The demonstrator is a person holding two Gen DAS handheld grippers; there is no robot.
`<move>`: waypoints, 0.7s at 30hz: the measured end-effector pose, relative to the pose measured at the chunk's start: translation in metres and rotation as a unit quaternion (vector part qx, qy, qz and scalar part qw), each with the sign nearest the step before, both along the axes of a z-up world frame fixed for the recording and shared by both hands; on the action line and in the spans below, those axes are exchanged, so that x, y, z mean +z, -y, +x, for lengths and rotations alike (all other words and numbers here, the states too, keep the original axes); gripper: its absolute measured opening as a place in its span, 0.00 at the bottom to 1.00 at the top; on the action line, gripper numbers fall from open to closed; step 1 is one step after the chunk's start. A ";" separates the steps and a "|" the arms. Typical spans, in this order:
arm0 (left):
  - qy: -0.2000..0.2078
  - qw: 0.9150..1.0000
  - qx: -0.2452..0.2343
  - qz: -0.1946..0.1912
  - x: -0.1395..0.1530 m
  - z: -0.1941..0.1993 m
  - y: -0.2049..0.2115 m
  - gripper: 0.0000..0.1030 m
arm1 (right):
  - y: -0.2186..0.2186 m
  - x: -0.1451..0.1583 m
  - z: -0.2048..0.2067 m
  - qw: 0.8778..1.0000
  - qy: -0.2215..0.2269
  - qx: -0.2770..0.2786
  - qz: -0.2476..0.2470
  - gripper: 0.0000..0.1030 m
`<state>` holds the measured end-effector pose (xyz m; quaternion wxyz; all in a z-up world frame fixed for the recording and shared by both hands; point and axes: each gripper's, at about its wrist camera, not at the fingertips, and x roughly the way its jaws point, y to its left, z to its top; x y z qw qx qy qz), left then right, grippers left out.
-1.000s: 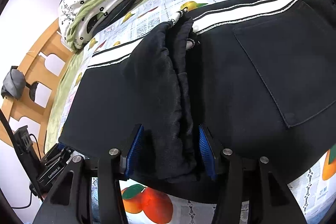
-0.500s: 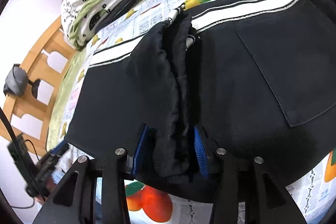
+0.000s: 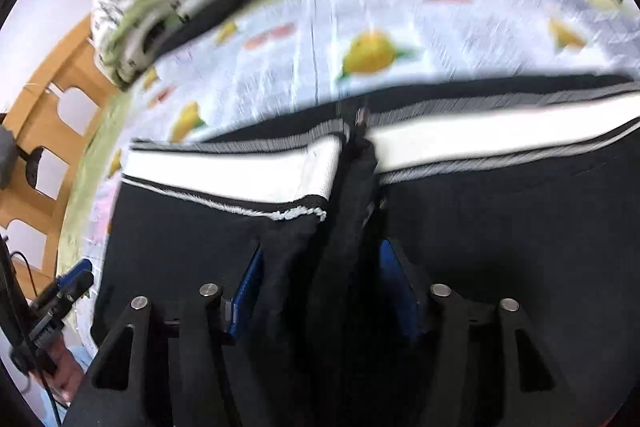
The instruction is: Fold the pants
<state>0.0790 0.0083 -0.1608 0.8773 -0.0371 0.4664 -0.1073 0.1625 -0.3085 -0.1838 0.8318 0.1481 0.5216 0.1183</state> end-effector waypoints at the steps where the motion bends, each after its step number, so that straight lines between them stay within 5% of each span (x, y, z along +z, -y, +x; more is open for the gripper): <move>1: 0.001 1.000 -0.002 0.006 -0.006 -0.002 0.000 0.40 | -0.002 0.005 -0.001 1.000 0.025 0.007 -0.011 0.22; 5: 0.003 0.999 -0.010 -0.033 -0.008 -0.009 -0.012 0.49 | 0.000 0.045 -0.009 0.994 0.098 0.042 -0.022 0.14; 8: -0.011 0.998 -0.011 -0.065 -0.008 -0.005 -0.017 0.54 | 0.007 0.024 0.003 0.997 0.045 0.030 -0.056 0.15; 10: -0.008 0.998 -0.014 -0.061 -0.007 -0.006 -0.015 0.54 | 0.012 -0.002 0.007 0.998 0.026 0.017 -0.053 0.15; 16: 0.016 0.999 -0.025 -0.037 0.001 -0.018 -0.008 0.53 | 0.019 0.028 -0.015 0.996 0.048 -0.007 -0.068 0.20; 21: 0.002 1.000 -0.023 -0.017 -0.009 -0.018 -0.003 0.54 | 0.033 0.044 -0.077 0.995 0.095 -0.016 -0.020 0.28</move>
